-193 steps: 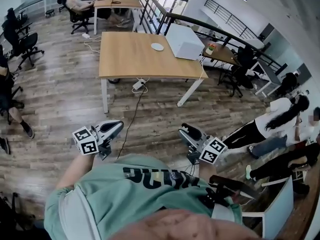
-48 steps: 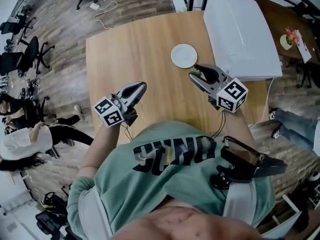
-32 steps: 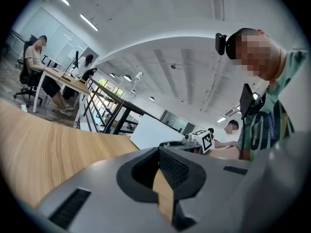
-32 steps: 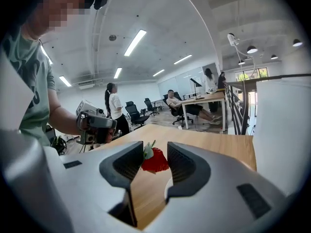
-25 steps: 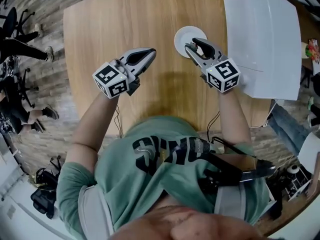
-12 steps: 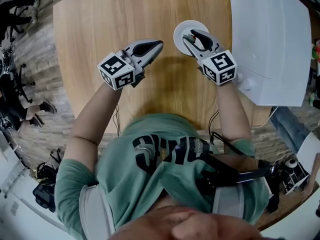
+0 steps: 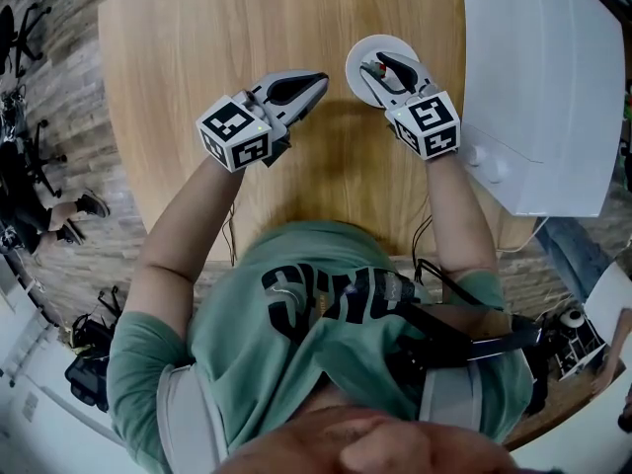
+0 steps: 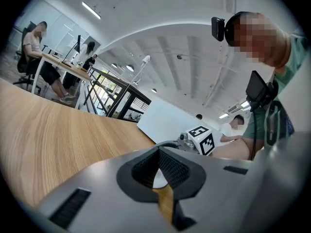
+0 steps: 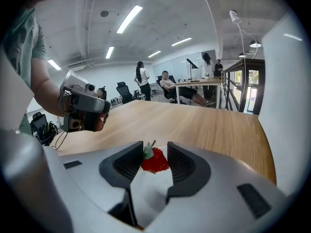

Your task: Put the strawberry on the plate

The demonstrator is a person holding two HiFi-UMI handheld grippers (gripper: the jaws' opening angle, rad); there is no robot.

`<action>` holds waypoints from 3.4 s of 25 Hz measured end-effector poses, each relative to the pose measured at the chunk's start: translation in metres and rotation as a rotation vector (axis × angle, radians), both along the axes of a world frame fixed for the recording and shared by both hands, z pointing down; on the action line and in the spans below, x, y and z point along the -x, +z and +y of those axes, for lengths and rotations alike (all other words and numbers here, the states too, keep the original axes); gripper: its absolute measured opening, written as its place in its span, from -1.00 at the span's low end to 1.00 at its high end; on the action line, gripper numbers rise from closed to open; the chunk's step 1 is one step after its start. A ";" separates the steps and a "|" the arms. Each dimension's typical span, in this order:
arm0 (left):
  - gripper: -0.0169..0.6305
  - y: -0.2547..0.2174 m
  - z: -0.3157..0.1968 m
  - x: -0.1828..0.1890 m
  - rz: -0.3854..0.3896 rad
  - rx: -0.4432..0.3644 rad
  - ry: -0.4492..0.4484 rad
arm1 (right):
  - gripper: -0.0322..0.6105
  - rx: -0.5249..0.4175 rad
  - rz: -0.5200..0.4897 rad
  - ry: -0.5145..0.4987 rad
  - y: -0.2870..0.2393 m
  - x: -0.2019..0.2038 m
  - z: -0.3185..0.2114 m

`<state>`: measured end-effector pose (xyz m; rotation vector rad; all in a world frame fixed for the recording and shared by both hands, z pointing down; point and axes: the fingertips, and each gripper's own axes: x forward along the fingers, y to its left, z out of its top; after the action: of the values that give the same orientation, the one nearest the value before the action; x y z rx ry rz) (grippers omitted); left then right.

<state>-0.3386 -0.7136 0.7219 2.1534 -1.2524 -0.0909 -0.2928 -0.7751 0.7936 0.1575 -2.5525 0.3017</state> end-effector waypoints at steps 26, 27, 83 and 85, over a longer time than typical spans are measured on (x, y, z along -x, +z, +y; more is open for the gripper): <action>-0.94 -0.005 0.005 -0.001 0.002 -0.013 -0.003 | -0.03 -0.030 0.040 -0.020 0.004 0.002 0.004; -0.94 -0.006 0.006 -0.001 0.002 -0.015 -0.003 | -0.03 -0.033 0.037 -0.020 0.002 0.003 0.004; -0.94 -0.190 0.380 0.137 -0.015 -0.241 -0.200 | -0.88 -0.069 -0.135 0.019 -0.227 0.038 0.245; -0.94 -0.201 0.380 0.124 -0.019 -0.259 -0.182 | -0.88 -0.074 -0.142 0.032 -0.233 0.021 0.250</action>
<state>-0.4626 -0.3336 0.5212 2.2534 -1.5166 -0.3264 -0.3140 -0.5251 0.5608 0.2114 -2.7053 0.2383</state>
